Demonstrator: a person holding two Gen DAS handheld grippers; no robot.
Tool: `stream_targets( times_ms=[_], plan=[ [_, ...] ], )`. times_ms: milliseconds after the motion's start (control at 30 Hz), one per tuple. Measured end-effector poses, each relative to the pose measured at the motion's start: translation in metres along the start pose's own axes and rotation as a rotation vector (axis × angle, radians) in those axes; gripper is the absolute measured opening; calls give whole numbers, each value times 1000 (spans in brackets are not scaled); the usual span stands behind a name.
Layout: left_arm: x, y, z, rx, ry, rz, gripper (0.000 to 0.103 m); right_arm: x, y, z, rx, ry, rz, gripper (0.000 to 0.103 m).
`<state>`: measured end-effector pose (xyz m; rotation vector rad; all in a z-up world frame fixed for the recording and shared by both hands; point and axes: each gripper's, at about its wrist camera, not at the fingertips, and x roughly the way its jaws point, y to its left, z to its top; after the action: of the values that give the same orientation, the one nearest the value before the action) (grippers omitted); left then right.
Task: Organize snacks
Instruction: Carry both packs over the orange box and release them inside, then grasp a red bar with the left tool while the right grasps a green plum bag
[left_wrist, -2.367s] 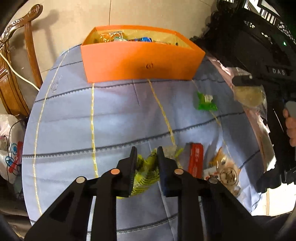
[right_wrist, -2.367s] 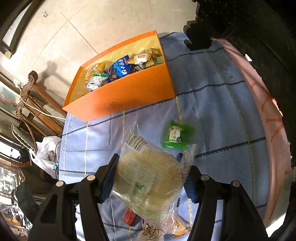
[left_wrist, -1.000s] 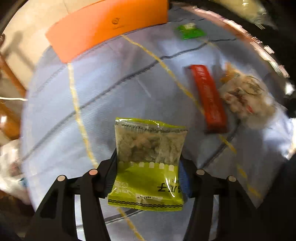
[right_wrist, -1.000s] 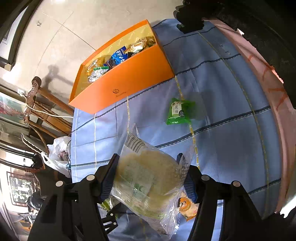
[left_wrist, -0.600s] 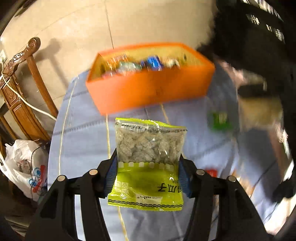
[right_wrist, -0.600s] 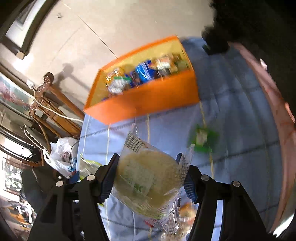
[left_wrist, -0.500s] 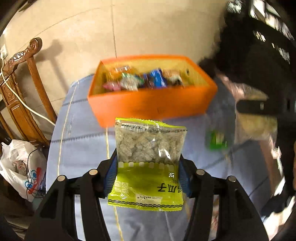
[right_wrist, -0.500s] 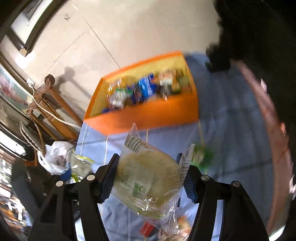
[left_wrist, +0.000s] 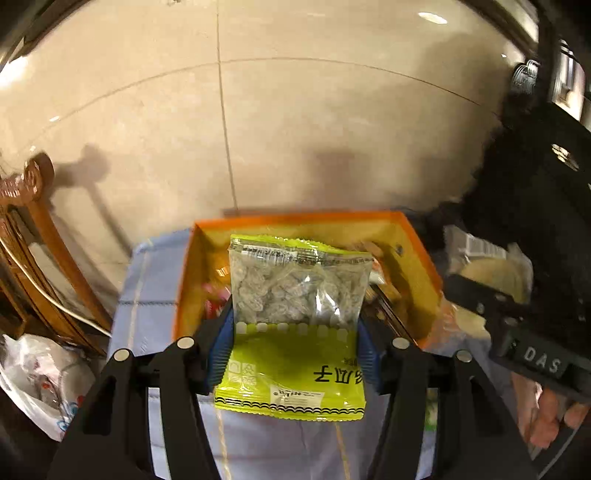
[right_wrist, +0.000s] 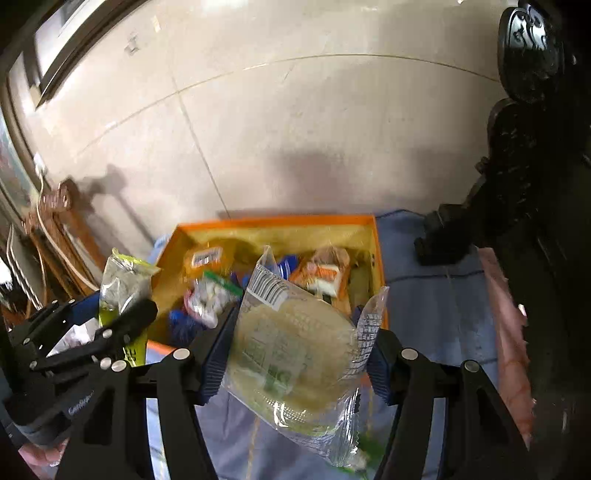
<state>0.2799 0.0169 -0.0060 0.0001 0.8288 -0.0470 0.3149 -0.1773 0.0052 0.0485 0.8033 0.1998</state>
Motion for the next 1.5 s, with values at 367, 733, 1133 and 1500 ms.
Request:
stream_targets(
  times_ms=[367,733,1133,1500],
  plan=[
    [15,9,26,-35,-1,46,66,15,-10,27,39,-37,-31,67],
    [-24,3,-51,79,-8,-55,99,-30,-42,-4,-56,-15,26,99],
    [-26,-61,-255,360,155,-287,99,22,-40,-149,-504,276,43,99],
    [28,-97,-308,293,204,-236,99,93,-71,-197,131,308,-202,74]
  ],
)
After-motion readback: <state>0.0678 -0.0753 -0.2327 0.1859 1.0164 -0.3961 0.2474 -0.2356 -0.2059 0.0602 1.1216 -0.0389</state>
